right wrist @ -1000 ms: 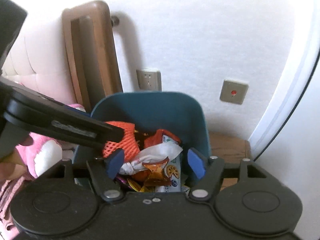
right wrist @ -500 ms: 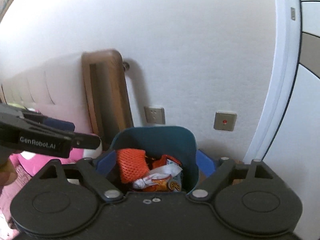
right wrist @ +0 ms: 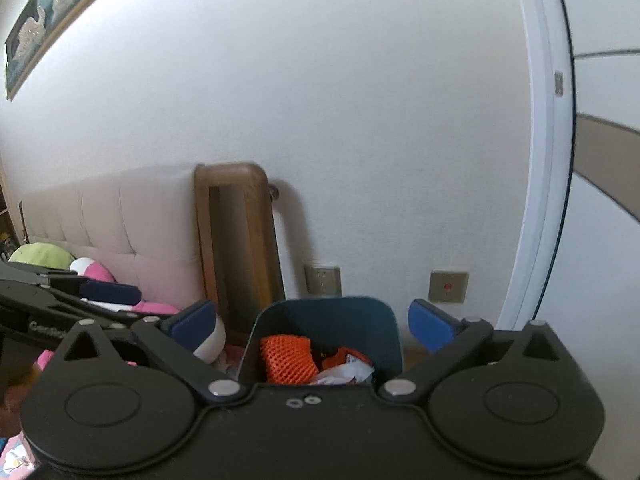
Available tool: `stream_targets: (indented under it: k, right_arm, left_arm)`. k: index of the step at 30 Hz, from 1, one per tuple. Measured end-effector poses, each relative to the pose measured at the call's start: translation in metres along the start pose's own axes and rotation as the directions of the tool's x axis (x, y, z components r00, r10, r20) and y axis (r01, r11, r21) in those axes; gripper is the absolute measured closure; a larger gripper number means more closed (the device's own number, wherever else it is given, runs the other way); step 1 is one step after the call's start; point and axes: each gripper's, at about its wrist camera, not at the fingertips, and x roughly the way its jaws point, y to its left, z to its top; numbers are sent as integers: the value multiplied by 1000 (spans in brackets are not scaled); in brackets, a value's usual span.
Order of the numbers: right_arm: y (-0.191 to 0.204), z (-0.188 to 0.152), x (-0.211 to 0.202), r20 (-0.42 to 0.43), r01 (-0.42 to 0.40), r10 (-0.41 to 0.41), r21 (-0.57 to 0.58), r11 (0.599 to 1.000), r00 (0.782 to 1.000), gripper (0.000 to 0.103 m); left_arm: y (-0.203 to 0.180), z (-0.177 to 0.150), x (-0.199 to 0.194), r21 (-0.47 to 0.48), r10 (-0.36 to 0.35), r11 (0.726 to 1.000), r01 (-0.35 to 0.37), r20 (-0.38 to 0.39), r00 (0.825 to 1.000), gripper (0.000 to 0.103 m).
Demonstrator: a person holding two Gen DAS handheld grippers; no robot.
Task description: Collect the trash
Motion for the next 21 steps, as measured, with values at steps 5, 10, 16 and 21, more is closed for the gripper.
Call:
stream_targets:
  k: [5, 10, 16, 21]
  right_arm:
    - [4, -2, -12, 33, 3, -3, 12, 1000, 999, 0]
    - [7, -2, -18, 28, 0, -1, 11, 1000, 1000, 0]
    - [13, -3, -25, 34, 6, -6, -4, 1000, 999, 0]
    - [16, -2, -27, 38, 14, -13, -4, 1000, 999, 0]
  left_arm:
    - [-2, -6, -15, 0, -4, 1000, 4, 25, 1000, 2]
    - [2, -10, -22, -31, -2, 1000, 3, 34, 999, 2]
    - [8, -12, -28, -46, 3, 999, -1, 47, 999, 2]
    - [11, -13, -33, -49, 4, 999, -1, 61, 998, 2]
